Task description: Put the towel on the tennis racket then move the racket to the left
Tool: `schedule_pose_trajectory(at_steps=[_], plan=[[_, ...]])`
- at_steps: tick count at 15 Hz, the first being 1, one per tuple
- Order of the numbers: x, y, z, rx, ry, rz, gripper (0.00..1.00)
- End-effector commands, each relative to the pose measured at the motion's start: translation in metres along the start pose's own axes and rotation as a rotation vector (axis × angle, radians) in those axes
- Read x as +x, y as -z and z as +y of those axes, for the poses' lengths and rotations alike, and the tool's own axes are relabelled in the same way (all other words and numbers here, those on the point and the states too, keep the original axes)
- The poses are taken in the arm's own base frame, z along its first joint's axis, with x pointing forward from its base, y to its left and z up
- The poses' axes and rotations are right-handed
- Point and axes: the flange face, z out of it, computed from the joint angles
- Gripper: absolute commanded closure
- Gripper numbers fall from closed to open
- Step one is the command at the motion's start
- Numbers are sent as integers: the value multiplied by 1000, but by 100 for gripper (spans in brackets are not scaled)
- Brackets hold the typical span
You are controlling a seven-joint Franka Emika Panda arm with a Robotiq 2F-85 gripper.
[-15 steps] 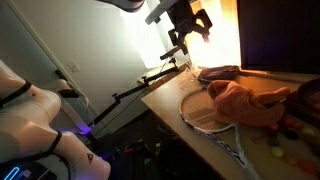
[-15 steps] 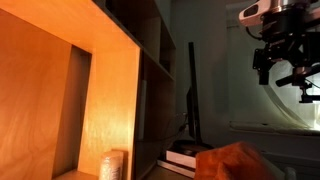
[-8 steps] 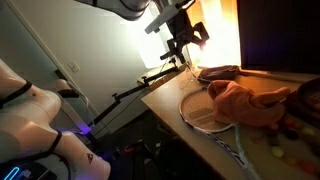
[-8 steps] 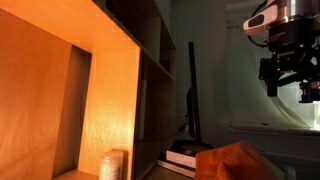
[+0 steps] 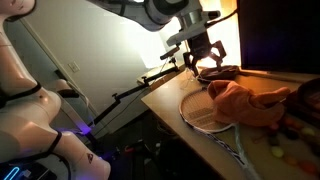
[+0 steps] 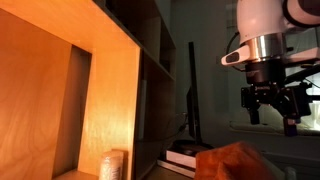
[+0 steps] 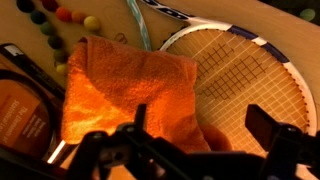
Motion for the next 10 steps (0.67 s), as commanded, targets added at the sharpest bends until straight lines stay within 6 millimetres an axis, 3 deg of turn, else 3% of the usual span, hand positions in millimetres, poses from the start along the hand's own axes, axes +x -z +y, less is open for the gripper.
schedule_pose_trajectory(at_steps=[1, 10], plan=[[23, -13, 19, -14, 40, -33, 0], [58, -52, 52, 14, 96, -75, 0]])
